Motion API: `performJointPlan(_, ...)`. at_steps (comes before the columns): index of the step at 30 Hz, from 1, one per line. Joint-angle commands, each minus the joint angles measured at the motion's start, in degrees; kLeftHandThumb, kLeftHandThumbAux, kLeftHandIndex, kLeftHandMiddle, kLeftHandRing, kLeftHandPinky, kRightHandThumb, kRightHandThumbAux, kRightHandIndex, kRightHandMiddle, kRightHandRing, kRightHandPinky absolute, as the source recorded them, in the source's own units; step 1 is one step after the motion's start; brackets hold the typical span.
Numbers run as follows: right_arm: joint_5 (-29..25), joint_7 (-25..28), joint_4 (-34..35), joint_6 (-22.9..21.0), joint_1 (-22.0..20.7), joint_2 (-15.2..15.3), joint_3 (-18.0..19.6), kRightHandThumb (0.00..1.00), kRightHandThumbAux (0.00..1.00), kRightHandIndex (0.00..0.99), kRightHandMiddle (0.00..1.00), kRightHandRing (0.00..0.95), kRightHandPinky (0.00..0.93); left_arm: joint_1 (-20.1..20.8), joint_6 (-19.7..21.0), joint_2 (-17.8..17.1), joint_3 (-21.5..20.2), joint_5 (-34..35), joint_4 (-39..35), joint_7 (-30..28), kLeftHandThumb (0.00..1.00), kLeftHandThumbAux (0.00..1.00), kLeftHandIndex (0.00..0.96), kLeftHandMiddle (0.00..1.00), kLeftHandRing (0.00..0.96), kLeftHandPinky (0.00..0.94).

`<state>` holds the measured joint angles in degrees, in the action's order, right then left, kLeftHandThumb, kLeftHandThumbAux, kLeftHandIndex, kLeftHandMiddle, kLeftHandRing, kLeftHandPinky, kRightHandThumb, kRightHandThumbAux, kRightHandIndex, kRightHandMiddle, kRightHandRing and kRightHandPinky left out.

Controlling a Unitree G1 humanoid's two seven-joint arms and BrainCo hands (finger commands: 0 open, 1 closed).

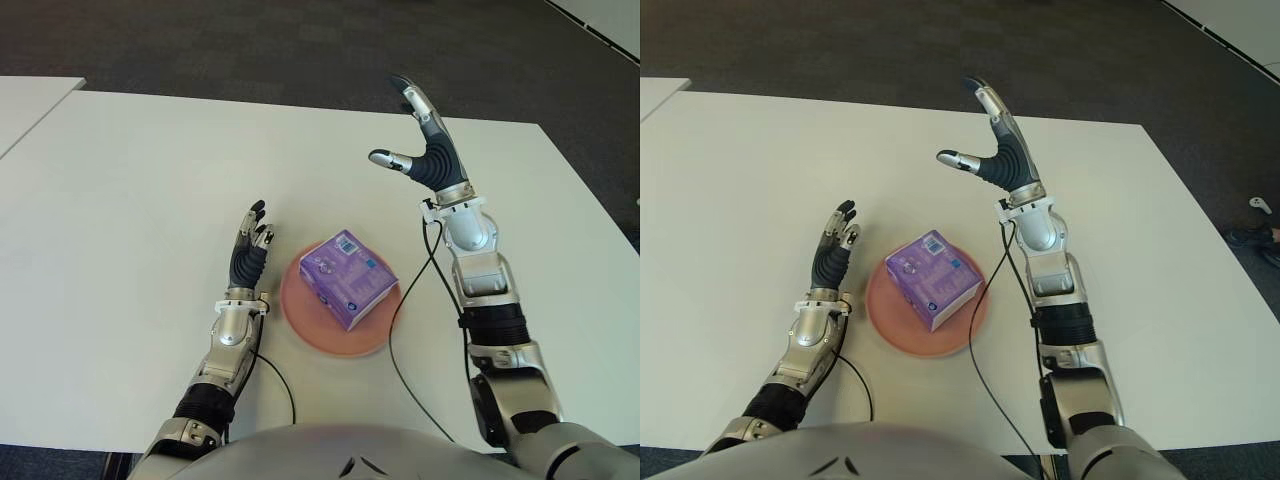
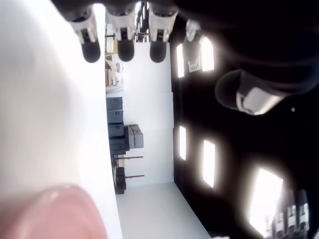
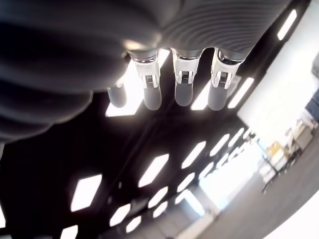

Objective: Put the tissue paper into the plate.

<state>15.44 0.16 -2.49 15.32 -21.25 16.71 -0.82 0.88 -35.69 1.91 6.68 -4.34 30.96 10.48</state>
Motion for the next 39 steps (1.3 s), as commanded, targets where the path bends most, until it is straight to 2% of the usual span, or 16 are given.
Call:
performJointPlan(1,-2.6,-4.5,-0.9,-1.4,6.2,-5.2,1.9,0.096,0.470,0.000,0.000,0.000,0.000,-8.7,0.9,-2.2,-0.4,-0.6,5.3,-2.6,0.000,0.391,0.000,0.000,0.000,0.000)
performJointPlan(3,-2.6,-5.7,0.0,-1.6,7.4,-6.5,2.2,0.069,0.488,0.000,0.000,0.000,0.000,-9.1,0.7,-2.3,-0.5,-0.4,4.9,-3.1,0.000,0.400,0.000,0.000,0.000,0.000)
performJointPlan(7,0.8,-10.6,-2.5,-1.9,5.8,-7.4,3.0,0.027,0.513,0.000,0.000,0.000,0.000,-9.5,-0.2,-2.5,-0.8,-0.7,4.4,-3.4,0.000,0.411,0.000,0.000,0.000,0.000)
performJointPlan(10,-0.6,-11.0,-4.1,-0.3,5.7,-7.8,3.6,0.008,0.528,0.000,0.000,0.000,0.000,-9.5,-1.0,-2.4,-0.9,-0.9,4.5,-3.5,0.000,0.416,0.000,0.000,0.000,0.000)
performJointPlan(13,-3.7,-11.0,-1.5,2.8,10.4,-9.2,4.2,0.002,0.551,0.000,0.000,0.000,0.000,-9.3,-2.1,-2.5,-1.2,-0.6,5.1,-3.9,0.000,0.420,0.000,0.000,0.000,0.000)
performJointPlan(15,-4.0,-11.1,-0.9,3.3,11.2,-9.4,4.3,0.001,0.564,0.000,0.000,0.000,0.000,-8.9,-2.6,-2.5,-1.3,-0.2,5.9,-4.3,0.000,0.421,0.000,0.000,0.000,0.000)
performJointPlan(17,-6.1,-8.6,-1.7,3.0,11.9,-8.7,4.6,0.000,0.554,0.000,0.000,0.000,0.000,-8.9,-3.1,-2.6,-1.5,-0.2,6.4,-4.3,0.000,0.420,0.000,0.000,0.000,0.000)
performJointPlan(19,-4.0,-9.5,0.3,3.9,16.3,-8.1,4.8,0.000,0.550,0.000,0.000,0.000,0.000,-8.9,-3.5,-2.7,-1.8,-0.6,6.7,-3.8,0.000,0.416,0.000,0.000,0.000,0.000)
performJointPlan(21,-4.3,-9.4,0.5,3.5,16.7,-8.4,5.0,0.000,0.545,0.000,0.000,0.000,0.000,-8.7,-3.9,-2.8,-2.0,-0.9,7.2,-3.4,0.000,0.412,0.000,0.001,0.000,0.000)
performJointPlan(23,-7.2,-8.0,-1.0,1.9,14.4,-9.1,5.3,0.001,0.528,0.000,0.000,0.000,0.000,-8.7,-4.2,-2.8,-2.1,-1.0,7.5,-3.4,0.000,0.408,0.000,0.002,0.000,0.000)
performJointPlan(25,-4.5,-8.9,3.7,1.9,20.9,-8.6,5.5,0.001,0.526,0.000,0.000,0.000,0.000,-8.7,-4.5,-2.9,-2.1,-0.6,7.7,-4.0,0.000,0.405,0.000,0.002,0.000,0.000)
performJointPlan(27,-2.9,-9.9,6.0,2.3,24.7,-8.8,5.7,0.000,0.559,0.000,0.000,0.000,0.000,-8.7,-4.9,-3.0,-2.3,0.2,8.1,-5.1,0.000,0.404,0.000,0.002,0.000,0.000)
performJointPlan(31,-3.1,-10.2,8.0,0.7,25.5,-9.9,5.5,0.000,0.601,0.000,0.000,0.000,0.000,-8.7,-5.2,-3.4,-2.7,1.0,8.8,-6.0,0.000,0.405,0.000,0.001,0.000,0.000)
performJointPlan(39,-5.4,-10.8,8.1,-0.2,26.2,-11.9,6.1,0.000,0.643,0.000,0.000,0.000,0.000,-9.0,-3.4,-4.0,-3.4,-1.6,9.1,-2.2,0.000,0.417,0.000,0.005,0.000,0.000)
